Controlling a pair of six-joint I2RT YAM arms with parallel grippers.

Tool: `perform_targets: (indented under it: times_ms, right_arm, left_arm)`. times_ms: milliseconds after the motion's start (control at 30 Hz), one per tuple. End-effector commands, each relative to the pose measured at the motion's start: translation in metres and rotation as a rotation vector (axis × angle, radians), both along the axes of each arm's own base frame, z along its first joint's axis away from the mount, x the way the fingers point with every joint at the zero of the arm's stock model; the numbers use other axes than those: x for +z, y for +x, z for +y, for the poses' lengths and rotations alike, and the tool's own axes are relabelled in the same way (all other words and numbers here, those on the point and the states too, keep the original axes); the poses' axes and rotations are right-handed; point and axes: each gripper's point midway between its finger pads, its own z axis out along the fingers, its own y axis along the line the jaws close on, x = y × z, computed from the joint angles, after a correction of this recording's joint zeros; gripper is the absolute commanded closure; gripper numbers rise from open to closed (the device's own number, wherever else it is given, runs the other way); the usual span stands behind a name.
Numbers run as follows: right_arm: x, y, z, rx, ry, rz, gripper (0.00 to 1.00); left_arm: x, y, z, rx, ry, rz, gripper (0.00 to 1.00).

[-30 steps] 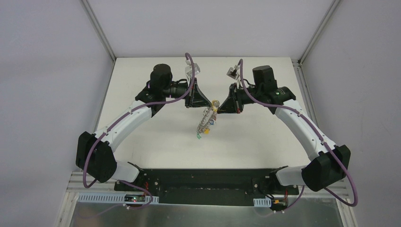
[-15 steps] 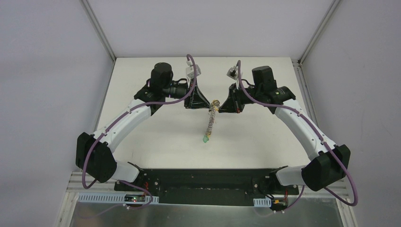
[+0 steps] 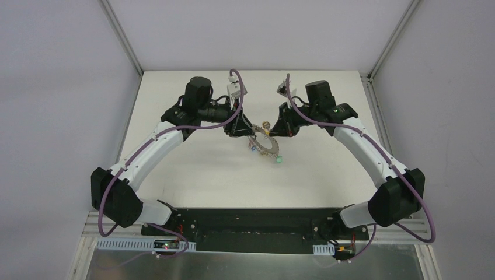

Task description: Put the keys on the keyring

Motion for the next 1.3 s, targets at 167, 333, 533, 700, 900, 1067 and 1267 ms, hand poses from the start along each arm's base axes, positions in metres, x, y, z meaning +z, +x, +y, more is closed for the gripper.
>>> perform_targets:
  times_ms: [167, 333, 533, 700, 900, 1067, 1267]
  right_arm:
    - [-0.008, 0.032, -0.03, -0.11, -0.096, -0.072, 1.0]
    - [-0.037, 0.049, -0.075, -0.213, -0.211, -0.042, 1.0]
    - [-0.084, 0.064, -0.123, -0.311, -0.339, 0.058, 1.0]
    - [-0.113, 0.076, -0.156, -0.372, -0.401, 0.113, 1.0]
    - [-0.133, 0.064, -0.171, -0.378, -0.429, 0.156, 1.0]
    - [-0.153, 0.045, -0.182, -0.386, -0.491, 0.179, 1.0]
    - [-0.184, 0.028, -0.2, -0.4, -0.608, 0.239, 1.0]
  left_arm:
    - [0.012, 0.01, 0.028, 0.129, 0.121, -0.125, 0.41]
    - [0.005, 0.011, 0.034, 0.149, 0.153, -0.137, 0.28]
    - [0.002, 0.007, 0.041, 0.155, 0.186, -0.154, 0.14]
    - [-0.003, 0.003, 0.048, 0.162, 0.216, -0.167, 0.11]
    - [-0.012, -0.002, 0.054, 0.159, 0.245, -0.16, 0.09]
    - [-0.014, -0.005, 0.055, 0.149, 0.259, -0.157, 0.08]
    - [-0.013, -0.007, 0.056, 0.144, 0.265, -0.15, 0.08]
